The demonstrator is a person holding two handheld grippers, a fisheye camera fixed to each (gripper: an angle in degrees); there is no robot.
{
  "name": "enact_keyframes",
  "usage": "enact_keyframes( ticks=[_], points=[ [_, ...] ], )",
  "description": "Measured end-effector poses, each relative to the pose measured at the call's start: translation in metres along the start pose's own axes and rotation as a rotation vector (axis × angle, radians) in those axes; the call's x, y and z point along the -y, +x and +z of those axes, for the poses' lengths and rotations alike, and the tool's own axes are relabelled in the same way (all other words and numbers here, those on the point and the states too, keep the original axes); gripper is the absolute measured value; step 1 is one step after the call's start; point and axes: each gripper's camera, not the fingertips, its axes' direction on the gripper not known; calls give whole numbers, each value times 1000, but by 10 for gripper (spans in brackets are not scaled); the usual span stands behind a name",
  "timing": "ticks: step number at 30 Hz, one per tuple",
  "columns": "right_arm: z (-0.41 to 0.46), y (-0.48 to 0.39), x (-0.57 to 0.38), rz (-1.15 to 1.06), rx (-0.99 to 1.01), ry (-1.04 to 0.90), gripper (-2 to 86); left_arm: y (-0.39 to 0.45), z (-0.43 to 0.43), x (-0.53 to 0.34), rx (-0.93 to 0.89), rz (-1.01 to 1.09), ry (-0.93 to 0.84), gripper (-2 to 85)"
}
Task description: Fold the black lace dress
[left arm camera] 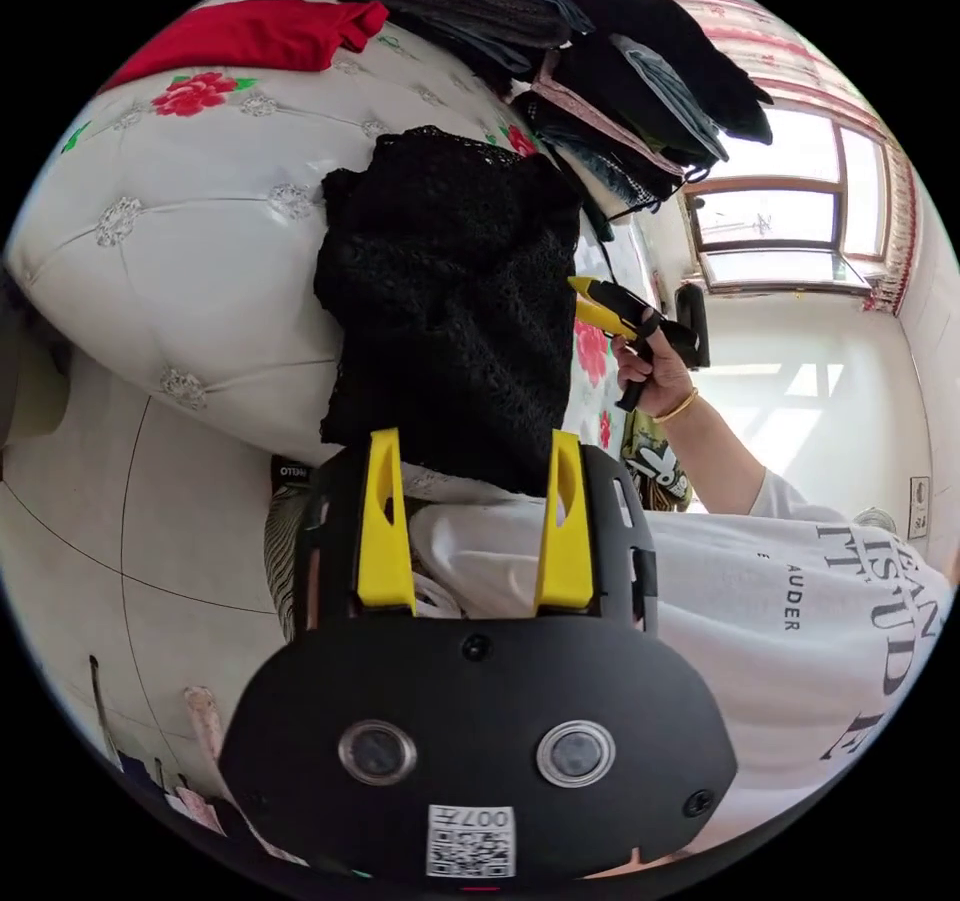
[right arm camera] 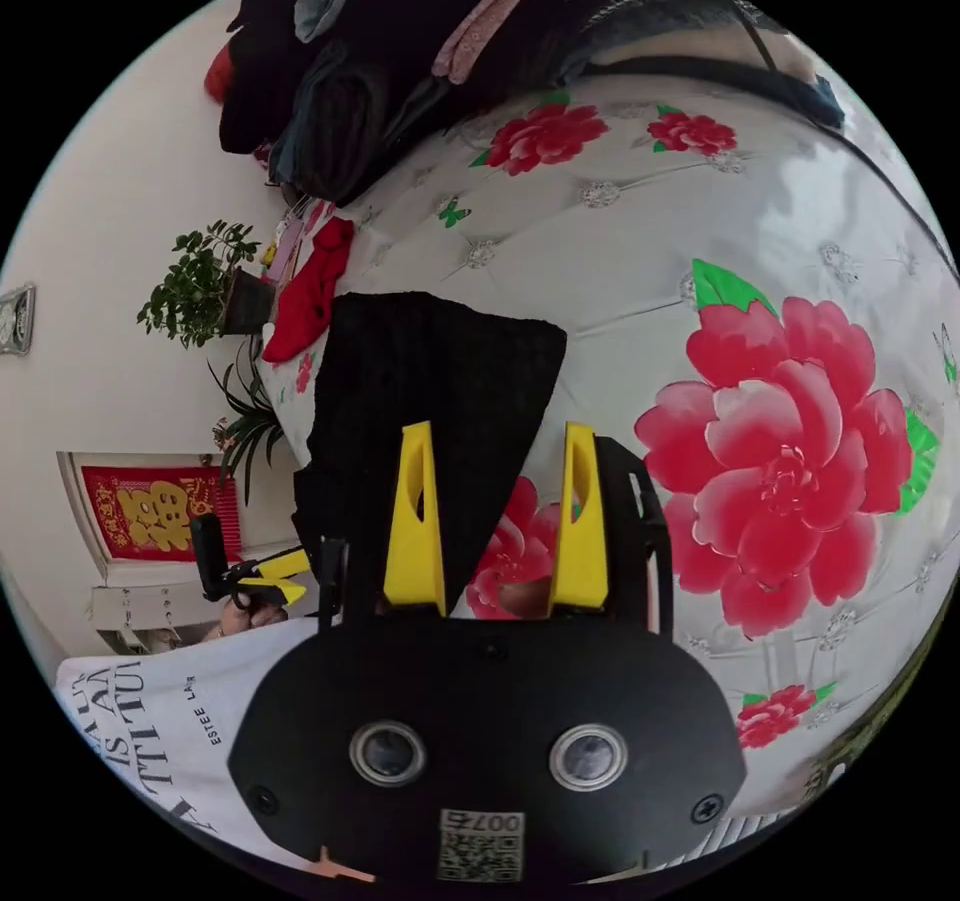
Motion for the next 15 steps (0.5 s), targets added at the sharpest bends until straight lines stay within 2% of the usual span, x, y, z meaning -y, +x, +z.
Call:
enact_keyframes(
  ticks=[5,8,12,15],
  points=[
    [9,-13,2,-55,20,5,73,-7,7,26,136,-84,-52,65],
    [0,-9,-3,-42,111,34,49,-14,-5,31,83,-120,-10,38],
    [-17,-6,-21,-16,246,80,28,-15,-31,32,65,-54,61,18],
    [-26,-11,-41,4,254,125,18,-22,-46,43,34,-5,62,8]
  ],
)
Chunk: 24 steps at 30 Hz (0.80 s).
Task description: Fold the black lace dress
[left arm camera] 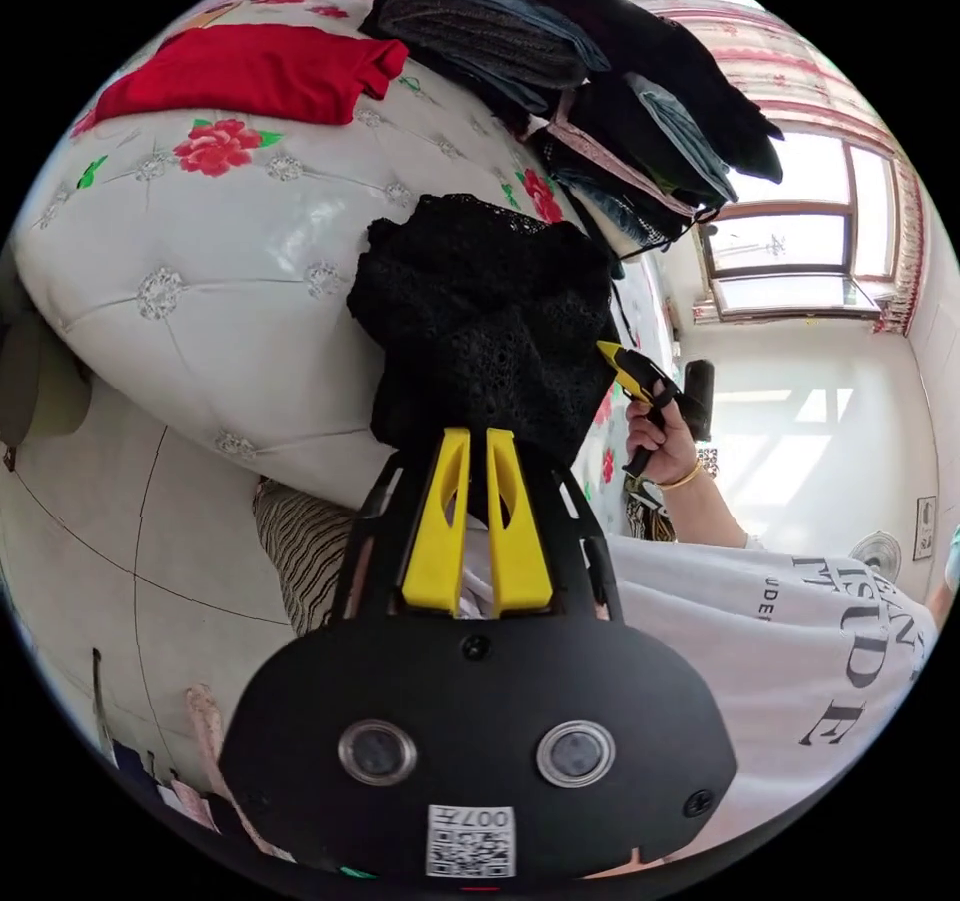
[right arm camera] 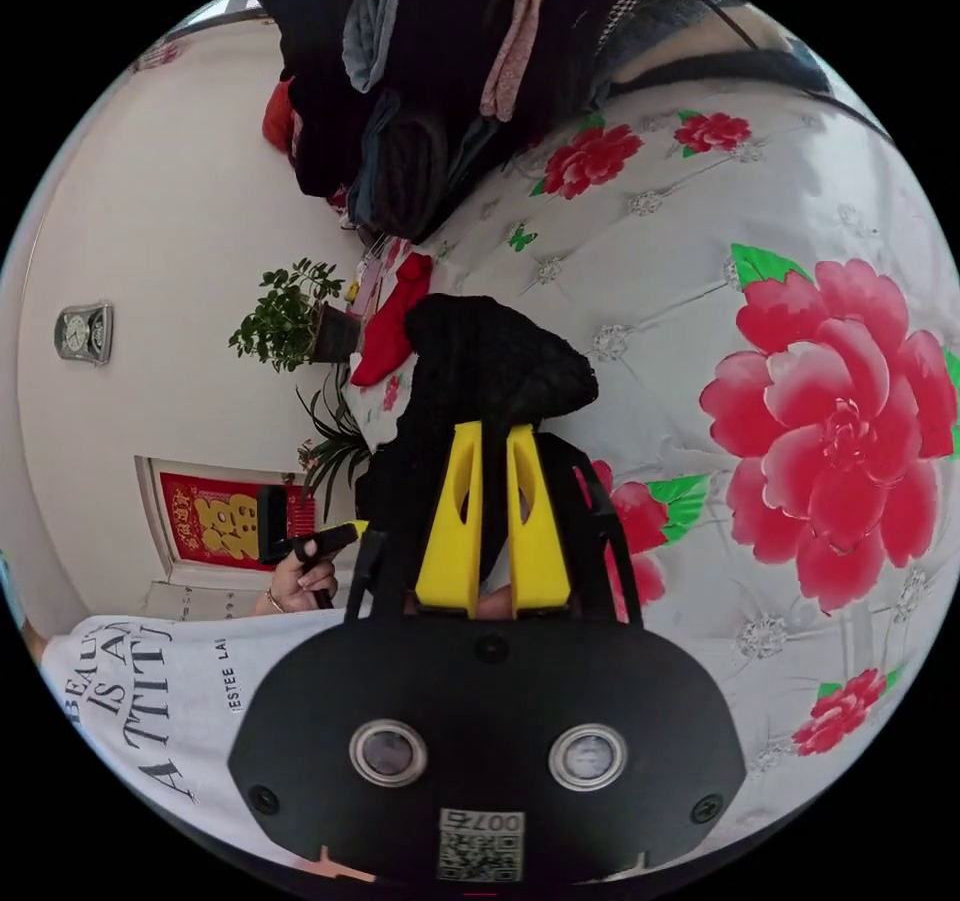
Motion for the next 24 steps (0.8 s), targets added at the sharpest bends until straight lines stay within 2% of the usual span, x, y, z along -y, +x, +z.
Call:
enact_keyframes(
  ticks=[5,11,17,19,22,24],
  points=[
    [-18,-16,-27,62,-16,97,8,7,-7,33,-32,132,-80,-1],
    [-71,-48,-54,63,-64,301,4,66,8,80,-91,399,-159,-7],
    [-192,-75,-118,62,-222,691,4,209,68,128,-256,739,-277,-8],
    [-233,-82,-148,66,-273,817,4,286,103,132,-323,881,-327,-8],
    [-298,-98,-197,71,-403,1006,5,390,154,125,-382,1032,-372,-6],
    [-341,-105,-232,123,-542,1137,9,444,191,119,-378,1062,-392,-5]
  ],
)
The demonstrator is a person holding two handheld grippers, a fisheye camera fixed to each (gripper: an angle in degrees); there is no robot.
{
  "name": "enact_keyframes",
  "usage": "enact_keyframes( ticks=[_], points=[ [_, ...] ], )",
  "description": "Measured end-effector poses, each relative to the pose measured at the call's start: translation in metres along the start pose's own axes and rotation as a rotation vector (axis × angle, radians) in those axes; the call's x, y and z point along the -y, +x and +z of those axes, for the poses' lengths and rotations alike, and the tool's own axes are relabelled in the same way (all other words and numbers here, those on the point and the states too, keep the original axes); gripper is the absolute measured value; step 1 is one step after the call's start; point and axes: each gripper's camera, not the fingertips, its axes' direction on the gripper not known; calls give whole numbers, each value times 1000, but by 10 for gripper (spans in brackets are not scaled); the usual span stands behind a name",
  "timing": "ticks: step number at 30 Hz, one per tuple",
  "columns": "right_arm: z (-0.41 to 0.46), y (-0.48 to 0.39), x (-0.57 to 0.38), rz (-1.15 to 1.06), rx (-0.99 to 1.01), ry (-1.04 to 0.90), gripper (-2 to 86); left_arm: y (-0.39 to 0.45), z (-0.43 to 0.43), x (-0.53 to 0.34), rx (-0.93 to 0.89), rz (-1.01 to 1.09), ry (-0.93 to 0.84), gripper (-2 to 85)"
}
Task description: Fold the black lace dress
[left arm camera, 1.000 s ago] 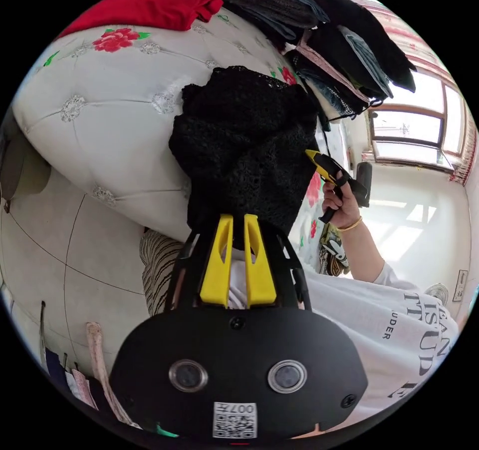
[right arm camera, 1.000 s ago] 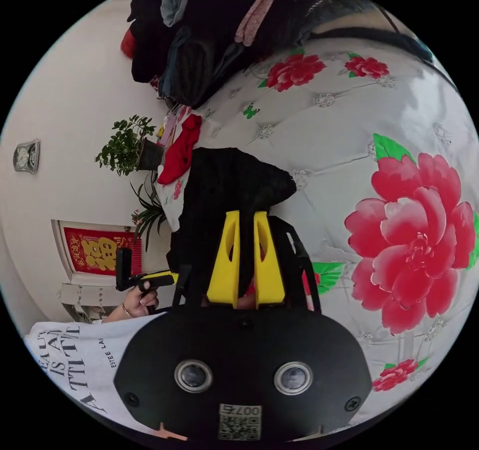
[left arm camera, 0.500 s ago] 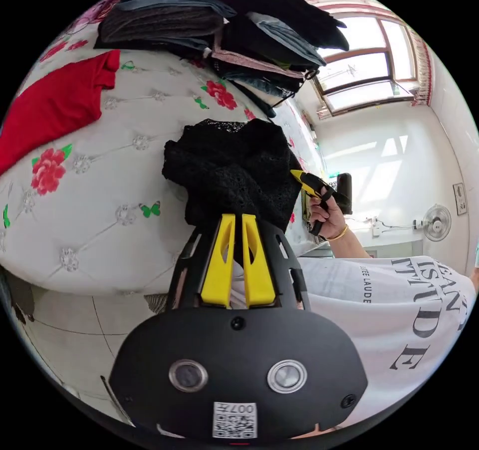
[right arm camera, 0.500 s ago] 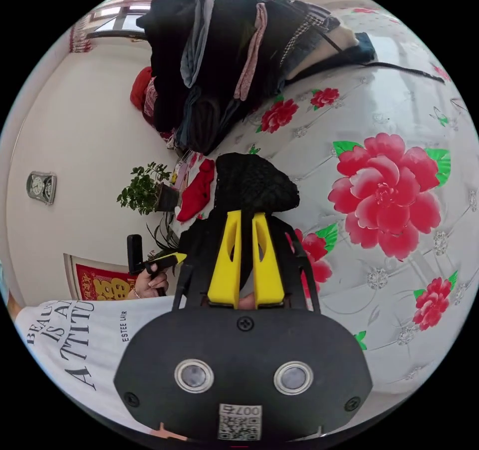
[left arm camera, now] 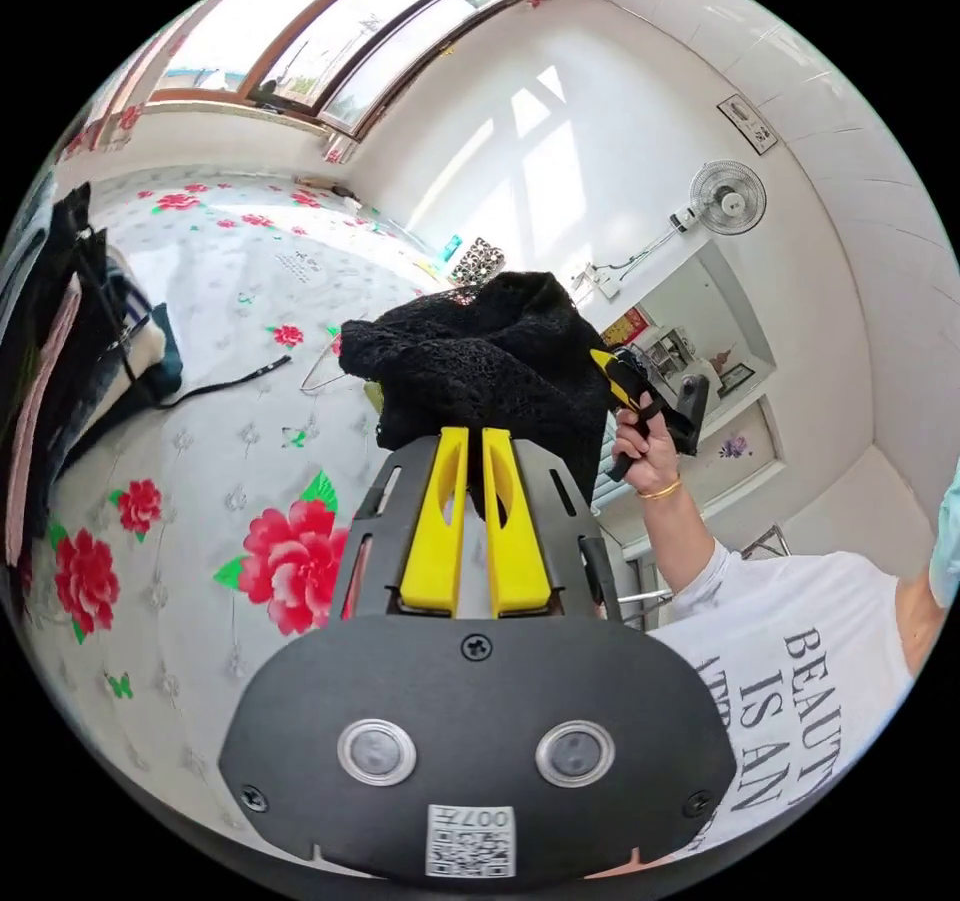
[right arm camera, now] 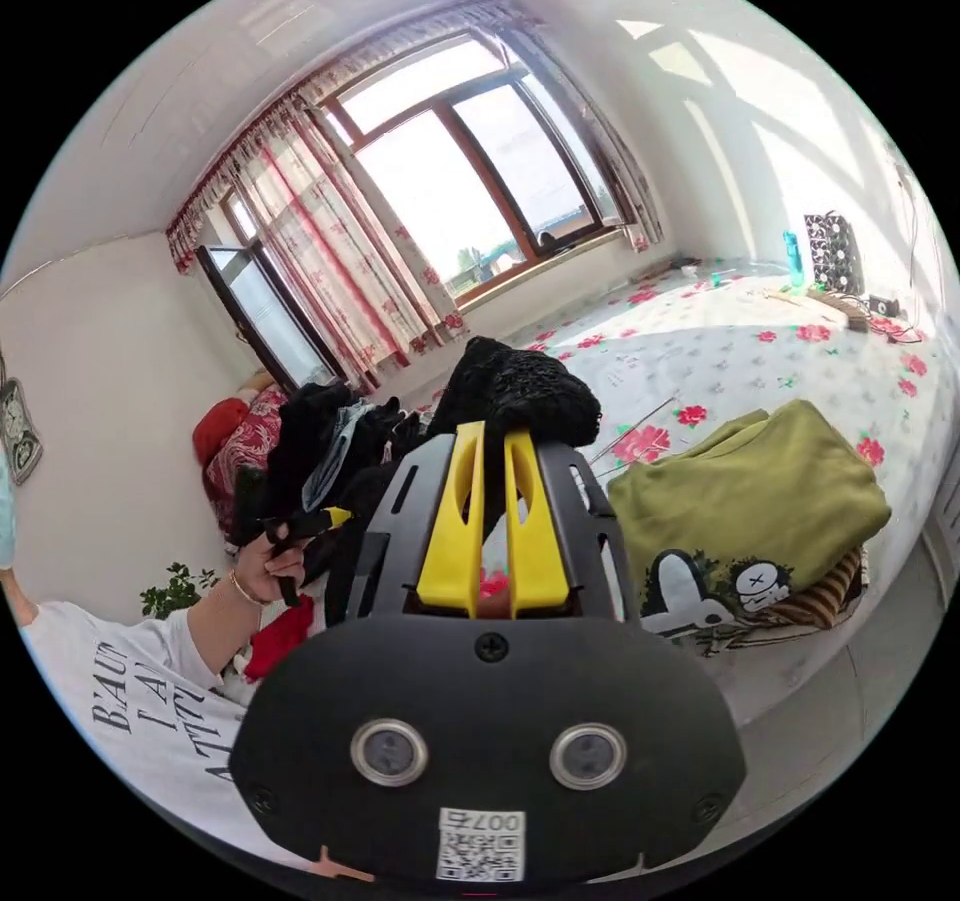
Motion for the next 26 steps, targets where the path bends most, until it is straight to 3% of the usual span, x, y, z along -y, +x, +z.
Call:
enact_keyframes(
  ticks=[3,6,11,13,18,20,26],
  points=[
    [-30,34,18,70,-198,101,17,5,59,46,-1,-15,-33,14],
    [-25,81,17,186,-394,-3,25,-1,100,34,94,4,-113,36],
    [-4,94,-53,221,-398,-76,36,-57,112,-82,331,-88,-278,49],
    [22,78,-90,167,-364,-162,39,-97,80,-163,452,-276,-323,53],
    [163,-12,-203,-108,-169,-773,50,-134,-41,-310,748,-722,-191,57],
    [201,-49,-223,-245,-67,-909,53,-135,-86,-348,845,-844,-107,59],
    [280,-155,-238,-732,7,-1015,61,-165,-167,-400,1011,-1024,-8,76]
  ],
)
